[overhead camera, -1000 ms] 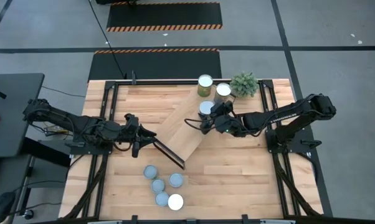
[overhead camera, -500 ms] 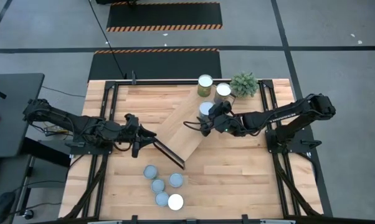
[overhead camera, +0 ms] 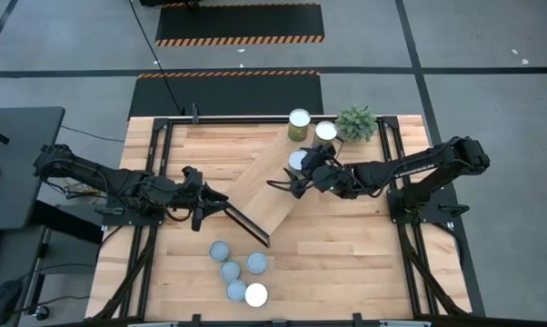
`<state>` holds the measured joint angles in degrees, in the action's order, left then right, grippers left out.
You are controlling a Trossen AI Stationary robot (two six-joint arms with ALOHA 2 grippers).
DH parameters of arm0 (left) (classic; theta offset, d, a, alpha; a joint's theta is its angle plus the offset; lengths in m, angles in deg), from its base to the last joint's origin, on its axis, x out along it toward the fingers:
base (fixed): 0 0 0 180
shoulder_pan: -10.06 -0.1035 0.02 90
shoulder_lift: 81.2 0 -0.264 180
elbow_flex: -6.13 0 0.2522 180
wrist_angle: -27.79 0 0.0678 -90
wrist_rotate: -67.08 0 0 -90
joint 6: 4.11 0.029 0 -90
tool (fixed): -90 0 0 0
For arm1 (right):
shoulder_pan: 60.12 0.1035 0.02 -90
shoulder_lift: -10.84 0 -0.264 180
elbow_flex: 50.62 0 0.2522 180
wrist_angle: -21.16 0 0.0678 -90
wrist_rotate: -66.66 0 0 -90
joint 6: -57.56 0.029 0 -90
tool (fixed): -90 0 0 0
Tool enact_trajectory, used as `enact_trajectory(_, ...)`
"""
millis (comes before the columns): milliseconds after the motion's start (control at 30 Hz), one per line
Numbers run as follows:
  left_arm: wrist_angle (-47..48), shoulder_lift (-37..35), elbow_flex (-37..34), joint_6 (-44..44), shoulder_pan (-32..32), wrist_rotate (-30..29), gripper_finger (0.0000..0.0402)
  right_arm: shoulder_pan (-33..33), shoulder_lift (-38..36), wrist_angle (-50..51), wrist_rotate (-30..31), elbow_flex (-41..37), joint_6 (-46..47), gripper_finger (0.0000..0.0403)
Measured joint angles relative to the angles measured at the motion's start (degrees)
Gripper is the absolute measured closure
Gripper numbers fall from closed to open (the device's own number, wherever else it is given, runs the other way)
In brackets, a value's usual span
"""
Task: Pick and place cans onto a shelf
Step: Put the canned carrots on the shelf
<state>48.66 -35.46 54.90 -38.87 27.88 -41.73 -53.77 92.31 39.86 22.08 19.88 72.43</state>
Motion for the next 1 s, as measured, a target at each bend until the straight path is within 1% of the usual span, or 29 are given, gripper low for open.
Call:
enact_trajectory(200, 0.0, 0.0, 0.01, -0.09, 0.02, 0.0, 0.026, 0.0, -0.02, 0.01, 0.12, 1.3, -2.11, 0.0006)
enact_trajectory(467, -0.01, 0.02, 0.0, -0.5, 0.02, 0.0, 0.026, 0.0, -0.04, 0.11, 1.19, 4.22, -7.57, 0.0006)
enact_trajectory(600, -0.02, 0.02, 0.01, -0.51, -0.02, -0.02, 0.026, 0.0, -0.04, 3.76, 1.08, 6.12, -8.93, 0.0006)
enact_trajectory(767, -0.02, 0.02, 0.01, -0.52, -0.02, -0.02, 0.026, 0.04, -0.04, 13.18, 0.83, 10.28, -8.59, 0.0006)
enact_trajectory(867, -0.01, 0.02, 0.0, -0.52, -0.02, -0.02, 0.026, 0.28, -0.04, 15.71, -1.26, 11.8, -9.24, 0.0008)
enact_trajectory(1000, -0.02, 0.02, 0.02, -0.52, -0.02, -0.02, 0.026, 0.46, -0.04, 17.6, -5.87, 11.84, -11.95, 0.0009)
